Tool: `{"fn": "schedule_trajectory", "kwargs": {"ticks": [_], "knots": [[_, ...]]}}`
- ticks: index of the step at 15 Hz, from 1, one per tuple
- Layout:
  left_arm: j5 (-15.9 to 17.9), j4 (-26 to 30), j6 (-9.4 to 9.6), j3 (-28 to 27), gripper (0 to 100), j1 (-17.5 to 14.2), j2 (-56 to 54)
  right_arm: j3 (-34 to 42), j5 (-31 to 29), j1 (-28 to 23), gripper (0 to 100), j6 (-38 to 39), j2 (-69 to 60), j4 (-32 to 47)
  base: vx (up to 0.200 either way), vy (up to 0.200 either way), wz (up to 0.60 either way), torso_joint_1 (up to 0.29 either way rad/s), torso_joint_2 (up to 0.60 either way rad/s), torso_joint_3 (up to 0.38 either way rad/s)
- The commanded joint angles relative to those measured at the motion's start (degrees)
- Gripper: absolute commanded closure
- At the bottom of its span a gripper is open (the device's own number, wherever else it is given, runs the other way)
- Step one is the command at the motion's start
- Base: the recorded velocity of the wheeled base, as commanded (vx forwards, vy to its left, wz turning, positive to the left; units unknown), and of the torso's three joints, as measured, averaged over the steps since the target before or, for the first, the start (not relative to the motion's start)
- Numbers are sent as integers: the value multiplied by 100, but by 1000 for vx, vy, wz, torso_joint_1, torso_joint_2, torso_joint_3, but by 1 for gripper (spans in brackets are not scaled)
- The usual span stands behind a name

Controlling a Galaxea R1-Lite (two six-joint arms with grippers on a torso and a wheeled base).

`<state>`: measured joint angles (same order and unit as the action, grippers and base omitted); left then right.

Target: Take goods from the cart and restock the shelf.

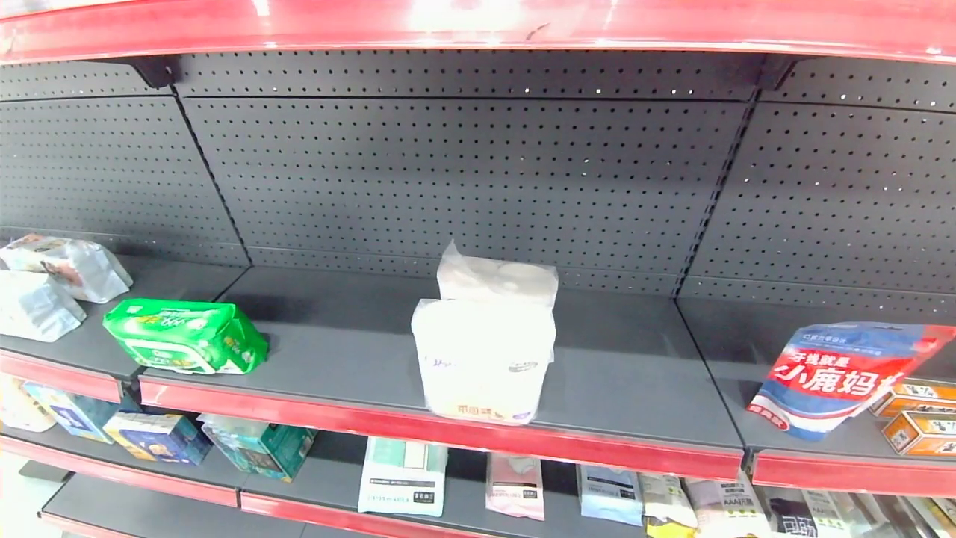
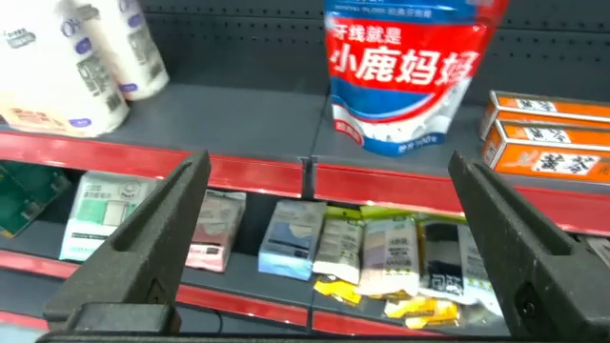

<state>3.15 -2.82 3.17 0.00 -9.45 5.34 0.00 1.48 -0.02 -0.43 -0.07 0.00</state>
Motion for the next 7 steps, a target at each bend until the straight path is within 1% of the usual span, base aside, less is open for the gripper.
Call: {"fn": "schedule_trajectory", "kwargs": {"ticks": [1,5,7], "knots": [[-7,-8,-9,0,0,-4,37,0,2,2,0,-1,7,9,0,0,0,0,0,0],[-121,-8,17,0,0,-4,37,0,2,2,0,-10,7,9,0,0,0,0,0,0],[-121,-8,26,0,0,-4,29,0,-68,2,0,-45,7,9,0,0,0,0,0,0]]}}
